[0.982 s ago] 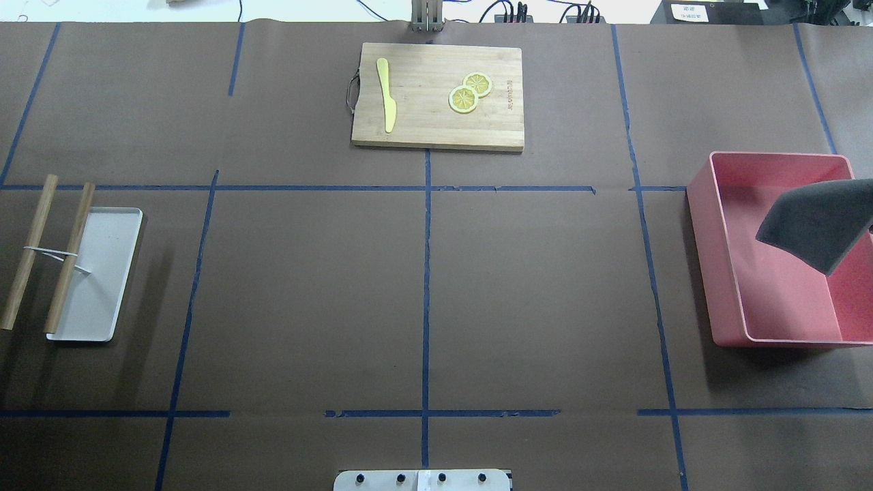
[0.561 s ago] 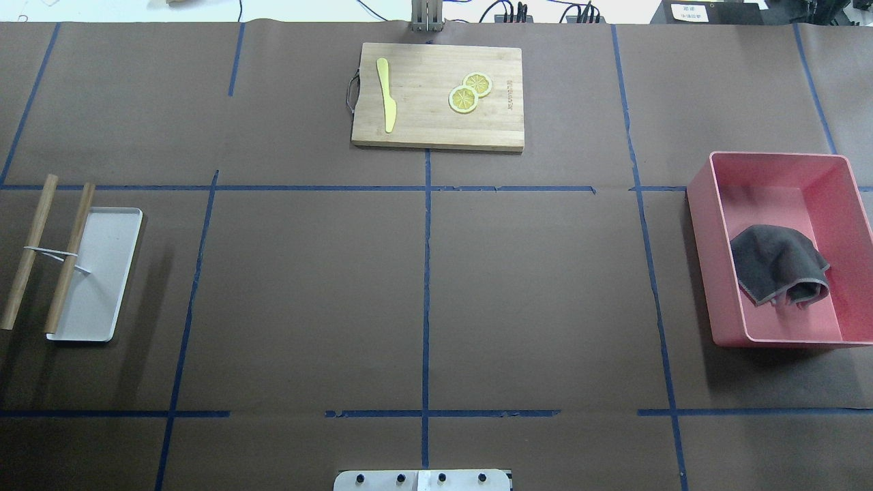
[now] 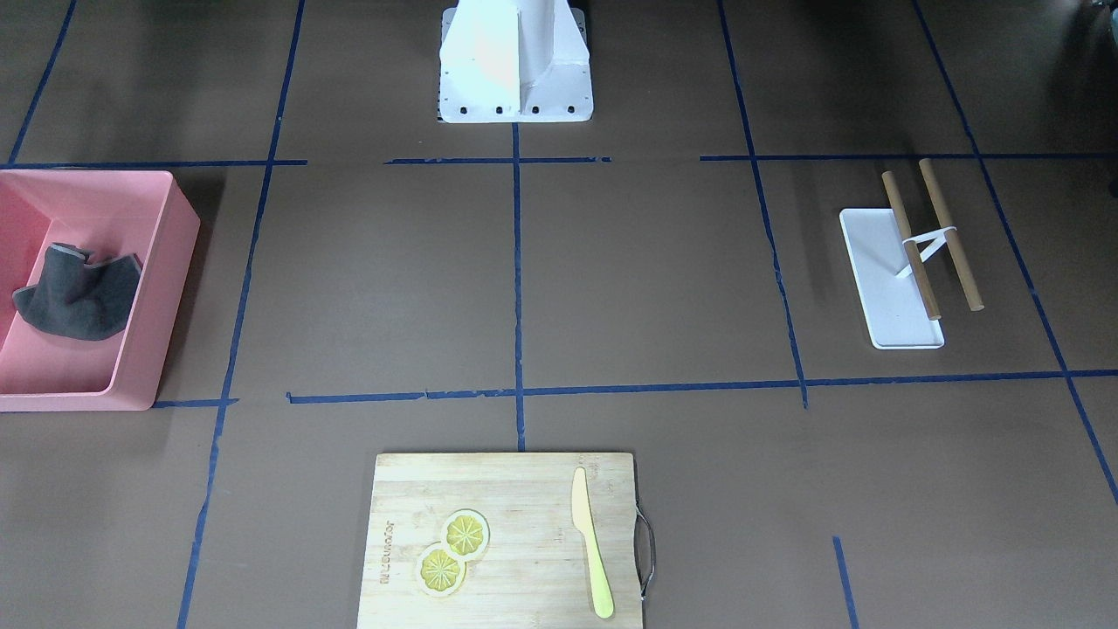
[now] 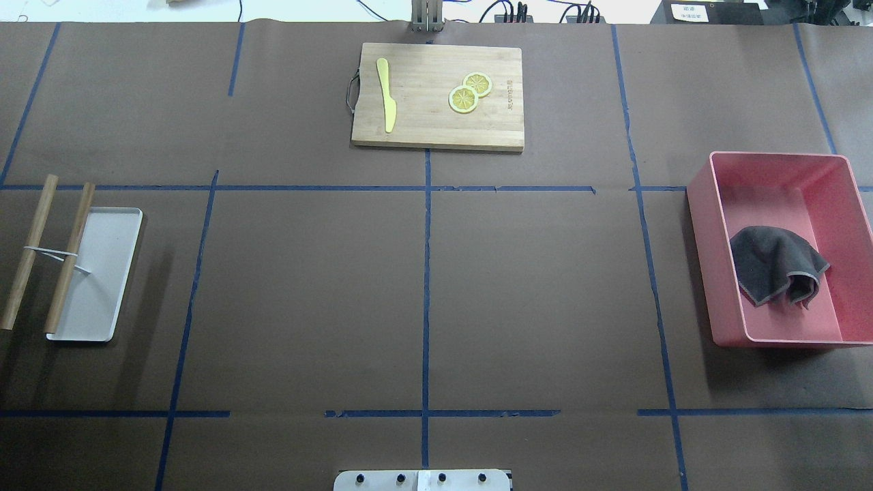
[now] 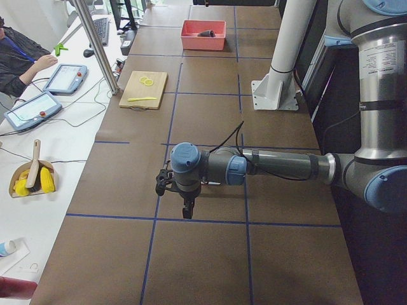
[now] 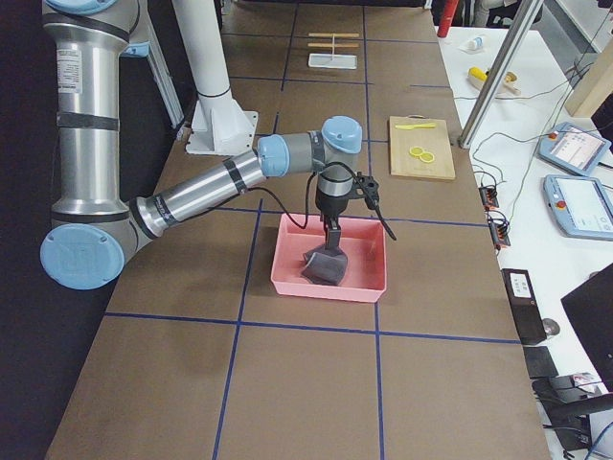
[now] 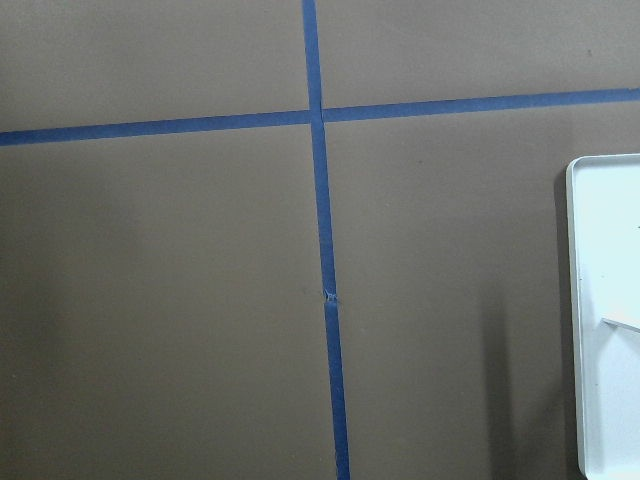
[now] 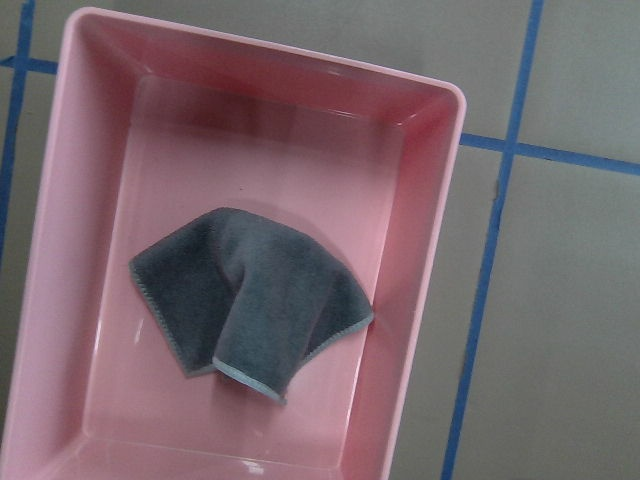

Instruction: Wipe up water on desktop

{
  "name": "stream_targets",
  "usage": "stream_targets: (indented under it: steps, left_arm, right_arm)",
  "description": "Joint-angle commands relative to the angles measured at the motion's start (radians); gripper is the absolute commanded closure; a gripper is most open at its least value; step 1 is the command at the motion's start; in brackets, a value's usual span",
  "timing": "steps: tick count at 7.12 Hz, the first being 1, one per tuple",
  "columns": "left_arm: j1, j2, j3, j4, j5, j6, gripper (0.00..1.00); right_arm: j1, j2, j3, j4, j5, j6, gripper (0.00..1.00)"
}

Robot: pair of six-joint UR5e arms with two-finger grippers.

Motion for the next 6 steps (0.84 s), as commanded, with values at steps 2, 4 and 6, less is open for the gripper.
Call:
stream_targets:
  steps: [2, 4, 6]
  left_arm:
    - [0.0, 0.001, 0.001, -0.002, 0.0, 0.002, 0.0]
    - [0.0, 0.004, 0.018, -0.012, 0.0, 0.008, 0.0]
    - [-0.002, 0.004, 0.0, -0.015, 0.0, 0.008, 0.0]
  right_arm:
    - [0.174, -0.088, -0.095, 0.015, 0.06, -0.228, 0.0]
    - [0.188, -0.201, -0.169, 0.258, 0.054, -0.192, 0.0]
    - [0.187, -0.195, -0.174, 0.27, 0.054, -0.103, 0.0]
